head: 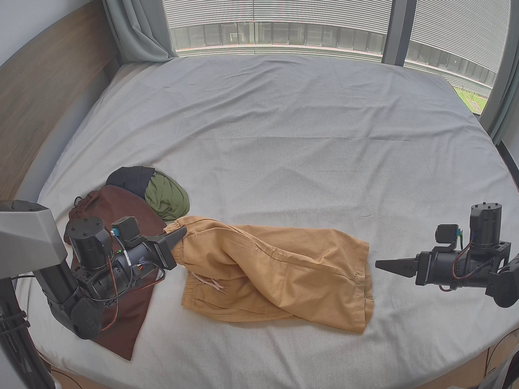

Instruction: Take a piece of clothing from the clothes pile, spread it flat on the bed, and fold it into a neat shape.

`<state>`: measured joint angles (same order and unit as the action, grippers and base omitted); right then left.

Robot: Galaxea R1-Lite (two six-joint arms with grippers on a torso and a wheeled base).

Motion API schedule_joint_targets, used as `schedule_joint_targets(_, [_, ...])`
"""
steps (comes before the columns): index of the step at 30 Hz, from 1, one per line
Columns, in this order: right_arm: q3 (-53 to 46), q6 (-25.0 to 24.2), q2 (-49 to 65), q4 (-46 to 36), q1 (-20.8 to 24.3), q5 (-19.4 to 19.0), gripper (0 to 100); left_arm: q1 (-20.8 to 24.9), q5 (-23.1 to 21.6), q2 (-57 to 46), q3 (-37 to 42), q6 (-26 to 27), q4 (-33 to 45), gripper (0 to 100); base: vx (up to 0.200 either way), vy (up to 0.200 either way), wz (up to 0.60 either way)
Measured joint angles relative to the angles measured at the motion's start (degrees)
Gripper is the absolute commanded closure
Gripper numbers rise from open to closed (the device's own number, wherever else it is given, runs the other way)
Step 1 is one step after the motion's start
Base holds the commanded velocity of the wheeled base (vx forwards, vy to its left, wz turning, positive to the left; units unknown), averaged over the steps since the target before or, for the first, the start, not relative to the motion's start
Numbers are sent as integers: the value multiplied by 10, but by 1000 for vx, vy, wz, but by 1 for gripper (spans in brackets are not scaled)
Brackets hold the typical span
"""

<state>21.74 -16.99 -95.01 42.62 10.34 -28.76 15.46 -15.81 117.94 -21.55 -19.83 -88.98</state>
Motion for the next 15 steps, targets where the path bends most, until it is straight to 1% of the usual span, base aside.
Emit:
schedule_joint_targets(5, [0,-6,-39,31,4,0,0,0,0,1,0,0,0,100,0,0,0])
schedule_joint_targets(11, [0,-42,-80,67,4,0,0,0,0,1,-1,0,0,100,0,0,0])
schedule_joint_targets(15, [0,-48,-107,88,4,0,0,0,0,1,-2,0,0,100,0,0,0])
